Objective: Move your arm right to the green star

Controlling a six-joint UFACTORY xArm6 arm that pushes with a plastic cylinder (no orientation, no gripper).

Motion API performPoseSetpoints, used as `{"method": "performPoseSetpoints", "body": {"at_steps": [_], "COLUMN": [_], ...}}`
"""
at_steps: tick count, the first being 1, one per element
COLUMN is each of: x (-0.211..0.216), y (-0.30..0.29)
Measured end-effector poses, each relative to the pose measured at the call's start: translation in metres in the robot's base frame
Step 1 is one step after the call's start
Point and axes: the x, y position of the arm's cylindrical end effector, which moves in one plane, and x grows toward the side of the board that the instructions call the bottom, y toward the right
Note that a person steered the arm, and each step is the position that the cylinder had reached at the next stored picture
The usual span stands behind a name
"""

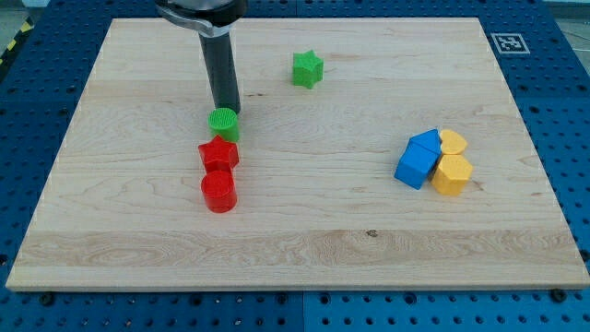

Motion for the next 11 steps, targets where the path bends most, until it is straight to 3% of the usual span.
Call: {"method": "performPoseSetpoints", "body": {"at_steps": [2, 5, 9, 10, 11], "x": [-0.004, -0.044, -0.020, -0.026, -0.070], "y": [0.000, 0.014, 0.165, 0.191, 0.191]}}
